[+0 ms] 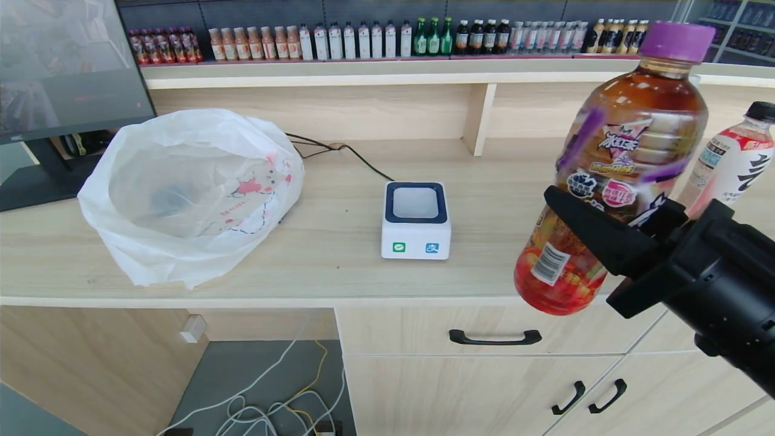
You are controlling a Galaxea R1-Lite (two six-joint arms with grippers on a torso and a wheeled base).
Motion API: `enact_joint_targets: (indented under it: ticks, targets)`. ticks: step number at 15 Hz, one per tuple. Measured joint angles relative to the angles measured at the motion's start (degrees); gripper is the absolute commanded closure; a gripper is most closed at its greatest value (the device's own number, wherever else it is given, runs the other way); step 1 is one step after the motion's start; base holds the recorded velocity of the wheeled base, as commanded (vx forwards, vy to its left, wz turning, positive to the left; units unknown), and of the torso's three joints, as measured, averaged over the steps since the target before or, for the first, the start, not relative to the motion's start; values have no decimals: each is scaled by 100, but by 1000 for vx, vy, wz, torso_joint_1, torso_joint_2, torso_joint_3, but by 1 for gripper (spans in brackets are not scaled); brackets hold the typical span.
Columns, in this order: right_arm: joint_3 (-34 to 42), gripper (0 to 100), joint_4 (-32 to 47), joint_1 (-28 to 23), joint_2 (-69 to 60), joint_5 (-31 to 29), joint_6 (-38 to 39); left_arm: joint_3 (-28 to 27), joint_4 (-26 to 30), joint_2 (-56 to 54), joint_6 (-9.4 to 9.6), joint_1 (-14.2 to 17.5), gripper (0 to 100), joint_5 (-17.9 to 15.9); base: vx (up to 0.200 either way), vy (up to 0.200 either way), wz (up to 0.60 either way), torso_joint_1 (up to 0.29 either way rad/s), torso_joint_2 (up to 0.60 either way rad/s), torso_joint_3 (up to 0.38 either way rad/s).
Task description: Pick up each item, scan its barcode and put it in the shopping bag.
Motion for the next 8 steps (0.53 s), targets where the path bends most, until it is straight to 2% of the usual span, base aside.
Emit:
enact_joint_targets:
  ticks: [3, 7, 8]
  targets:
    - [-162, 100, -6, 22, 240, -227, -263, 0, 0, 0, 0, 2, 0, 0, 0, 0, 0, 0, 0, 0]
    - [-733, 100, -15, 85, 624, -1525, -545, 0, 0, 0, 0, 0, 0, 0, 0, 0, 0, 0, 0, 0]
    - [-897, 100, -20, 104, 729, -1670, -699, 0, 0, 0, 0, 0, 0, 0, 0, 0, 0, 0, 0, 0]
